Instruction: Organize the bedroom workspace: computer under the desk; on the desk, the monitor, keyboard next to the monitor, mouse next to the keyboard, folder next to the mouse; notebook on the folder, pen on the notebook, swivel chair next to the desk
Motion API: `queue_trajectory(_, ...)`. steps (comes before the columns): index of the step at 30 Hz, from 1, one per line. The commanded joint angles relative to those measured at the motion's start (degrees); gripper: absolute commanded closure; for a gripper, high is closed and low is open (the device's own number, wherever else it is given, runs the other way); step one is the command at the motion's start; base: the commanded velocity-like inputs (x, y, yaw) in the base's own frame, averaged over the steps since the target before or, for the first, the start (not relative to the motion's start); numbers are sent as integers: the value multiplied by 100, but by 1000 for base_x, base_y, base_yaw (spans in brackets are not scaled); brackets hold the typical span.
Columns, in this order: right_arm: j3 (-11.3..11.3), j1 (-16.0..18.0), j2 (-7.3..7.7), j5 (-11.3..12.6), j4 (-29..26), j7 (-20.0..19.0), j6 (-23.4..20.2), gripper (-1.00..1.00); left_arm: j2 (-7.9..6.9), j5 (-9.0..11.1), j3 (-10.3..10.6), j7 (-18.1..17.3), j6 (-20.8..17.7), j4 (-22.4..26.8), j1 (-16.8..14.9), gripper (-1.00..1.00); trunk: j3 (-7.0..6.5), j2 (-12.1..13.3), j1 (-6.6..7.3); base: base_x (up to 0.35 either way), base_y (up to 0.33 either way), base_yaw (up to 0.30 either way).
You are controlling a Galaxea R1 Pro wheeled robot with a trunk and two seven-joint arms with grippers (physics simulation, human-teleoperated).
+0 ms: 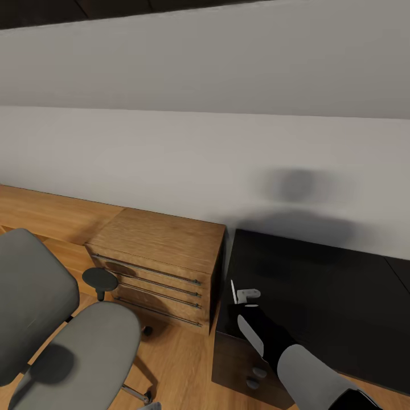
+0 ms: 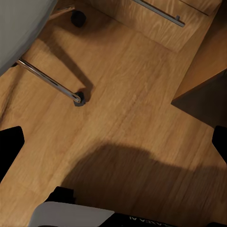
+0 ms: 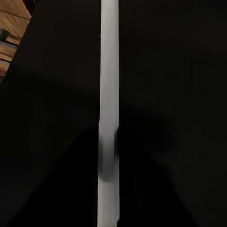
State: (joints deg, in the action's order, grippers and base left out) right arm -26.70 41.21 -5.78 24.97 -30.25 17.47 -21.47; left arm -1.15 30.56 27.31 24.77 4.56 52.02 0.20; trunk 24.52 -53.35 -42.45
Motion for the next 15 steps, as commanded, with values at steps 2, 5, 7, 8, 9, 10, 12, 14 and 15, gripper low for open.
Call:
queue_trajectory(2,-37,8,7,60,268,64,-41,100,-8,63,29,25,36,3,-2,-100,-12,37,20,0,0,0)
queue_trajectory(5,-37,9,10,60,258,64,-41,100,-8,63,29,21,36,2,-2,-100,-66,157,86,0,0,0)
queue_trajectory(7,-37,10,20,60,213,64,-39,100,-8,64,29,20,36,2,-2,-100,-102,237,130,0,0,0)
queue_trajectory(8,-34,10,25,60,197,64,-35,100,-8,64,29,19,36,2,-2,-100,-120,277,152,0,0,0)
queue_trajectory(9,-32,10,28,60,185,64,-28,100,-8,64,29,19,36,1,-2,-100,-138,317,174,0,0,0)
queue_trajectory(10,-30,10,31,59,173,67,-18,100,-8,64,29,19,36,1,-2,-100,-156,357,196,0,0,0)
queue_trajectory(12,-29,10,32,58,168,68,-14,100,-8,64,29,19,36,1,-2,-100,-192,438,240,0,0,0)
queue_trajectory(14,-29,10,33,59,164,68,-7,100,-8,64,29,19,34,1,-2,-100,-227,518,284,0,0,0)
queue_trajectory(15,-29,10,33,60,162,70,0,100,-8,64,29,22,32,1,-2,-100,-245,558,306,0,0,0)
